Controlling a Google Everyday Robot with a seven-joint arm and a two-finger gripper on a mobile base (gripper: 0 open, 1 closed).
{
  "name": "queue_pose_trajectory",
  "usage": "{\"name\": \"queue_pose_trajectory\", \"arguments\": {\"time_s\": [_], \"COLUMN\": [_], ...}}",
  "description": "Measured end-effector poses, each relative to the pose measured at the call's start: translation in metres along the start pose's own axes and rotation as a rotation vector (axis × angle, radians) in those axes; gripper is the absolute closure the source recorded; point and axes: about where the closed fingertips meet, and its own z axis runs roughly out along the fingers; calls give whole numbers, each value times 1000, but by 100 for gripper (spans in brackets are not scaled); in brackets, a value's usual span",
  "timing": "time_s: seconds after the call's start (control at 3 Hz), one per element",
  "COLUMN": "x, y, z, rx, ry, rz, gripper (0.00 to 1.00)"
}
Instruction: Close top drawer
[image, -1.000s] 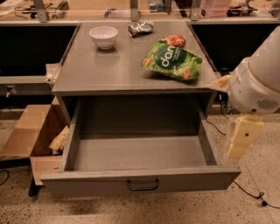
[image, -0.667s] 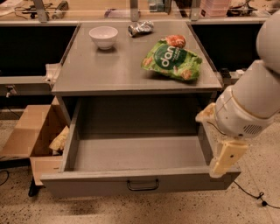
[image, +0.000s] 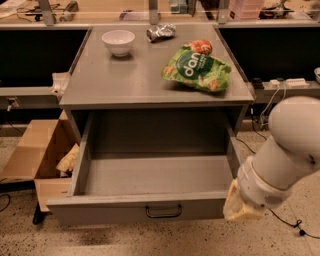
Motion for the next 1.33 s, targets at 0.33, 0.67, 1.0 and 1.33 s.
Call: {"name": "queue_pose_trajectory", "arguments": {"time_s": [0.33,0.67,1.0,1.33], "x": [23,32,25,11], "y": [17,19,4,-30], "z": [51,81,101,110], "rx": [-72,-83,-61,4], "ry": [-4,-12,-50,-113], "rz": [56,92,109,132], "gripper": [100,100,100,100]}}
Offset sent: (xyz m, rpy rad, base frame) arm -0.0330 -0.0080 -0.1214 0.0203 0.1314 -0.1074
